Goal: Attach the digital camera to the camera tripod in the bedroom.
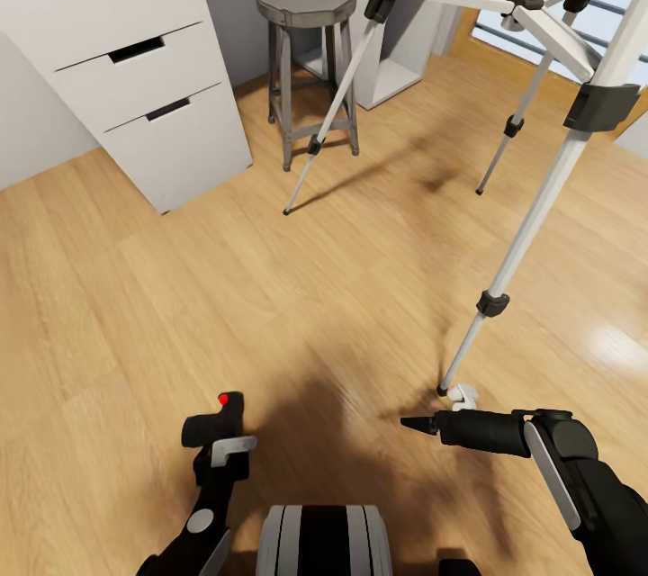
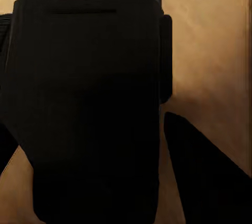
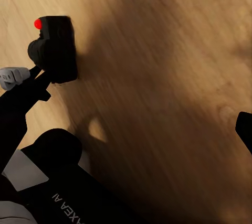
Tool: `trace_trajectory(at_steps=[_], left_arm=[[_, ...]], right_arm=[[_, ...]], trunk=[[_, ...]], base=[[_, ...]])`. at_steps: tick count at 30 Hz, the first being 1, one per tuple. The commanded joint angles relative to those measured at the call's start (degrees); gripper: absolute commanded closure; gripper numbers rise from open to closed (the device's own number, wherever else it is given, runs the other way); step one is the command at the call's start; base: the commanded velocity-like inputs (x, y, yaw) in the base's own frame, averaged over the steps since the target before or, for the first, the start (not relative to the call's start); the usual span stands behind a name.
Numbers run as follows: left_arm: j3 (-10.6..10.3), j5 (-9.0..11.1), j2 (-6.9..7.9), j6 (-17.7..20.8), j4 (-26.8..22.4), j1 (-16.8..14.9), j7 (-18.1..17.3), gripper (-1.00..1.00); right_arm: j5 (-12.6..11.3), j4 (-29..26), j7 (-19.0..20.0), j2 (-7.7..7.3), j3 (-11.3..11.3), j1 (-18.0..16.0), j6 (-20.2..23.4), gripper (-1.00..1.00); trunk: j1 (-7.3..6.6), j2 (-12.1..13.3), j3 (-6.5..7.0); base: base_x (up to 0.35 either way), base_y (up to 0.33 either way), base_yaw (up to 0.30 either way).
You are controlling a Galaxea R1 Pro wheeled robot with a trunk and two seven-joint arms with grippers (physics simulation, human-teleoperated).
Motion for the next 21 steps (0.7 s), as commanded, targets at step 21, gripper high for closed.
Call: trace_trajectory(at_steps=[21], left_arm=[[-1.3,2.1,-3.41,38.1,-42.3,0.0,1.2,1.0]], right_arm=[[-0.2,0.0,0.2,0.02,0.0,0.0,0.4,-1.0]], trunk=[[-0.01,0.0,-0.03]], base=[[0.0,0.0,0.0]])
